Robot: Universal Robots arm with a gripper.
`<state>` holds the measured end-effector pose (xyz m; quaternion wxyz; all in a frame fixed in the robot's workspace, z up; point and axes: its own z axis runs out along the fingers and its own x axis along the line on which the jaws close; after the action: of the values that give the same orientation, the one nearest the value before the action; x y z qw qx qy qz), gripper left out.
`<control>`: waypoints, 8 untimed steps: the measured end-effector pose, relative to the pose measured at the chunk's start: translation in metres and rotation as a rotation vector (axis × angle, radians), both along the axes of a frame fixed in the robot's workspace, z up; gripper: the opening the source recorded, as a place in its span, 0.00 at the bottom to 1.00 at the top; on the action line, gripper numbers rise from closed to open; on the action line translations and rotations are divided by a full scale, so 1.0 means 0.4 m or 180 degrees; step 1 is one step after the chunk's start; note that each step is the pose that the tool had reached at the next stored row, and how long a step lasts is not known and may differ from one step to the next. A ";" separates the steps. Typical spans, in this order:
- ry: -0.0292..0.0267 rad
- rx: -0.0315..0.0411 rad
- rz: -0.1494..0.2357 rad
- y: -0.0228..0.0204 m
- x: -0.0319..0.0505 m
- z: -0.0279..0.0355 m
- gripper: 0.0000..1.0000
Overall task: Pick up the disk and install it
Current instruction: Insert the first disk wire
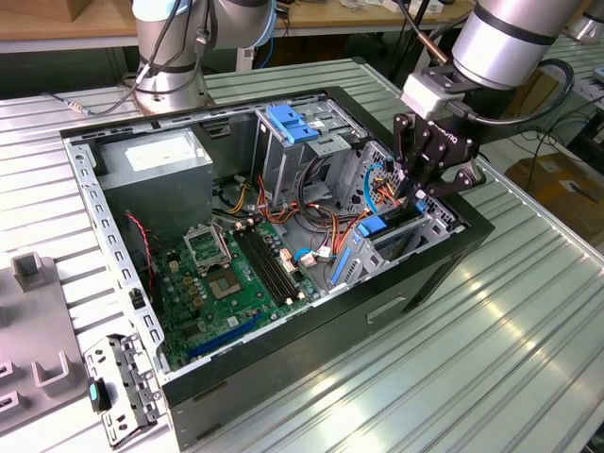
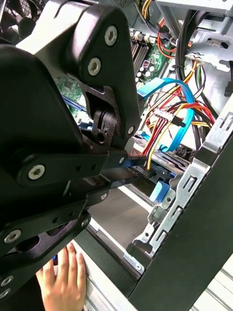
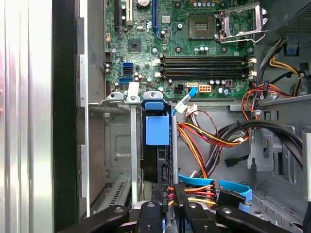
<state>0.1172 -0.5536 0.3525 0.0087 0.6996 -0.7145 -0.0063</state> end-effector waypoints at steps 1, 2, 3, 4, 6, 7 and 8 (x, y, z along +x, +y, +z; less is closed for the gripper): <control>0.0000 0.0000 0.0000 0.000 0.000 0.000 0.23; 0.0000 0.0000 0.0000 0.000 0.000 0.000 0.16; 0.0000 0.0000 0.0000 0.000 0.000 0.000 0.11; 0.0000 0.0000 0.0000 0.000 0.000 0.000 0.11; 0.0000 0.0000 0.0000 0.000 0.000 0.000 0.11; 0.0000 0.0000 0.0000 0.000 0.000 0.000 0.11; 0.0000 0.0000 0.0000 0.000 0.000 0.000 0.11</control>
<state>0.1172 -0.5536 0.3526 0.0087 0.6996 -0.7145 -0.0063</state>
